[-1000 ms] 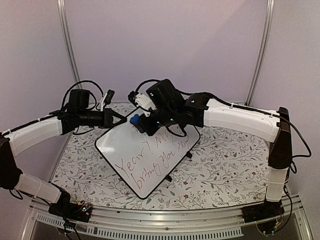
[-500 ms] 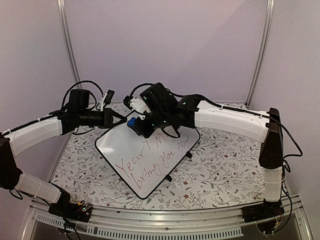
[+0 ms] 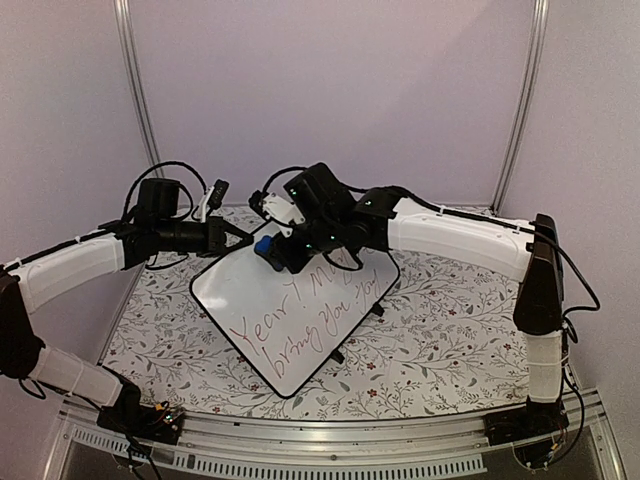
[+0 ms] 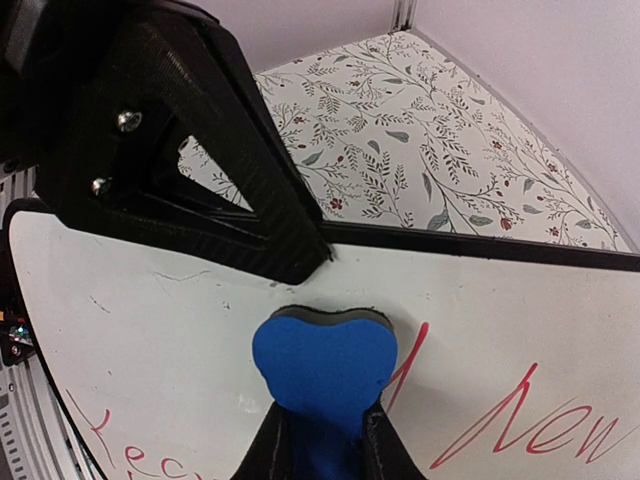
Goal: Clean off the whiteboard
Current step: Erase the whiteboard at the center of the board.
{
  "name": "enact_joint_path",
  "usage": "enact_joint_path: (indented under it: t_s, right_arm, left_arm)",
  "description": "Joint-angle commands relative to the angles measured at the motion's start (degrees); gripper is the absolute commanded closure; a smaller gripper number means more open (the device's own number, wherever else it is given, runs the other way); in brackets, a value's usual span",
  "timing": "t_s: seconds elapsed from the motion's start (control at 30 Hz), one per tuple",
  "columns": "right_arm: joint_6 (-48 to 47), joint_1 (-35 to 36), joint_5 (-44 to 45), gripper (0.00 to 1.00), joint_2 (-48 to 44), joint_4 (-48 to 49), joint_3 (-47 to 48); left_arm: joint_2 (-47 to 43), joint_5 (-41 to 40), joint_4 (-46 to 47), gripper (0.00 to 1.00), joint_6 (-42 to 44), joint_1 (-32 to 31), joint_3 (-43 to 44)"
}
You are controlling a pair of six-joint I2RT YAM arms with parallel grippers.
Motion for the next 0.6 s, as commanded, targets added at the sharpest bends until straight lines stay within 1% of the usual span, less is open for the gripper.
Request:
enact_joint_path:
  t_s: [0.0, 0.57]
  right_arm:
    - [1.1, -0.7, -1.0, 0.95, 1.4, -2.1, -1.6]
    - [1.9, -0.7, -0.9, 0.95, -2.7, -0.6, -11.7]
  left_arm:
    - [-1.5, 2.7, 0.5, 1.00, 1.1, -0.6, 1.2]
    - [-1.6, 2.6, 0.5, 1.00, 1.0, -0.5, 1.2]
